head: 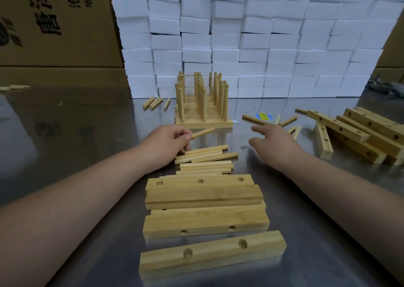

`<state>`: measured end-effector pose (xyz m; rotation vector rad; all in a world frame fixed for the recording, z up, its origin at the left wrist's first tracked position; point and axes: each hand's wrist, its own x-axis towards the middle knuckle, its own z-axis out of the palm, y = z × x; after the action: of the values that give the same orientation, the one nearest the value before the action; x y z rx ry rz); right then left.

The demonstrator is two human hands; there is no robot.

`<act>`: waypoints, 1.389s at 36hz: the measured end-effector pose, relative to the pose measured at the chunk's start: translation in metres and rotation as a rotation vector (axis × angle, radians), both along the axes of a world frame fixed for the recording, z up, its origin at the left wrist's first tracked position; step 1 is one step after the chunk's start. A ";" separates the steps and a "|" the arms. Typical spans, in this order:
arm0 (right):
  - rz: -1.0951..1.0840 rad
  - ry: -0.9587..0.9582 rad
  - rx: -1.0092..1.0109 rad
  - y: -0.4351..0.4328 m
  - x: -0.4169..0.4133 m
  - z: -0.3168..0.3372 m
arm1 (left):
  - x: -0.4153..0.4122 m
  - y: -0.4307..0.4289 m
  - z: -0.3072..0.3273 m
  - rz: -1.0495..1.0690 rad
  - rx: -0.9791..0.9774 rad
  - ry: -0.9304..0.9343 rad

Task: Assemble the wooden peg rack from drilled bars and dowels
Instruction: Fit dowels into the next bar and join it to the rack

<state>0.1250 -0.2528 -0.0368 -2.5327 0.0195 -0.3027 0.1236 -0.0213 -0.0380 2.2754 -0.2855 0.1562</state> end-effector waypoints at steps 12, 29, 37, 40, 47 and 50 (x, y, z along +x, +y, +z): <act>0.861 0.050 -0.262 0.057 -0.075 0.046 | 0.006 0.002 -0.004 -0.015 -0.071 -0.018; 0.890 -0.202 -0.560 0.060 -0.083 0.041 | 0.005 0.001 -0.004 -0.016 -0.095 -0.018; 0.822 -0.365 -0.577 0.060 -0.080 0.039 | 0.004 0.001 -0.002 -0.027 -0.134 -0.001; 0.731 -0.342 -0.280 0.058 -0.077 0.043 | 0.004 0.000 -0.002 -0.076 -0.135 0.021; 0.341 -0.289 0.422 0.042 -0.051 0.037 | -0.001 0.000 -0.003 -0.126 -0.095 0.028; 0.222 -0.278 0.587 0.034 -0.040 0.032 | -0.003 0.000 0.000 -0.144 -0.068 0.025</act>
<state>0.0846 -0.2184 -0.0051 -1.8754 -0.2440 -0.4776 0.1202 -0.0217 -0.0383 2.1787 -0.4235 0.0613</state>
